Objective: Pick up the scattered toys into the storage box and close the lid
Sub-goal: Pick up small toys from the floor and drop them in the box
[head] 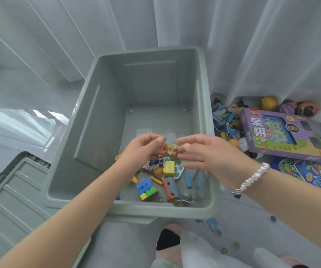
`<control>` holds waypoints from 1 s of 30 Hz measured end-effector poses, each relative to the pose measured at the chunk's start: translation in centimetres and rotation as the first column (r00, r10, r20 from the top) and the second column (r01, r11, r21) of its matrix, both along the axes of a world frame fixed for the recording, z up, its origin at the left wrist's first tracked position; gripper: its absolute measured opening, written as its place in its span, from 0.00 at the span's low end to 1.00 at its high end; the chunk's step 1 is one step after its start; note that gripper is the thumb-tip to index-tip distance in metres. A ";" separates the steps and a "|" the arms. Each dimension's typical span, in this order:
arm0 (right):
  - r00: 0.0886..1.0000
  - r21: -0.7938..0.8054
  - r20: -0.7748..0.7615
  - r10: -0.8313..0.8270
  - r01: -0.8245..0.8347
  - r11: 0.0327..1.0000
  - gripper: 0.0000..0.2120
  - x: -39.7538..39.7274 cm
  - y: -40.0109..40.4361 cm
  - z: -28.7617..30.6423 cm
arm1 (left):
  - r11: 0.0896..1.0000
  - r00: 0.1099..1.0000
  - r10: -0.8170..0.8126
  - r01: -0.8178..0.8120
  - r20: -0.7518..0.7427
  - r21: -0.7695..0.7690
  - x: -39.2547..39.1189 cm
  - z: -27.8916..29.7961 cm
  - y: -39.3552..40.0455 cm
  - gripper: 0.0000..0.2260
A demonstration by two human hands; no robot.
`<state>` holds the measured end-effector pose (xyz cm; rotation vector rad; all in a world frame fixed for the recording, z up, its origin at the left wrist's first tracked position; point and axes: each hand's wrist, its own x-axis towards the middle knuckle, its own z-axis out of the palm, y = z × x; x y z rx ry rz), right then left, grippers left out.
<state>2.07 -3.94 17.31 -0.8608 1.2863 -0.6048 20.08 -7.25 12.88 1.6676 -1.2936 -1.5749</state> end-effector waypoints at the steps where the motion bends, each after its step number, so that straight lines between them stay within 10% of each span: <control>1: 1.000 -0.052 -0.013 -0.012 0.011 0.999 0.08 -1.3 0.7 0.9 | 0.999 1.000 -0.014 0.014 -0.006 -0.037 -0.7 1.0 0.8 0.08; 15: 0.963 0.067 -0.209 -0.171 0.189 0.980 0.08 -13.4 11.9 -7.3 | 0.880 0.942 -0.334 0.325 0.037 -0.346 -15.7 1.5 11.6 0.06; 21: 0.924 0.155 -0.350 -0.157 0.222 0.963 0.06 -14.1 16.1 -15.1 | 0.958 0.958 -0.286 0.285 -0.016 -0.034 -17.8 -6.5 15.5 0.06; 30: 0.752 0.088 -0.654 0.085 -0.037 0.995 0.13 -13.5 22.1 -22.5 | 0.942 0.913 -0.332 0.332 0.237 0.038 -14.8 -16.9 21.0 0.06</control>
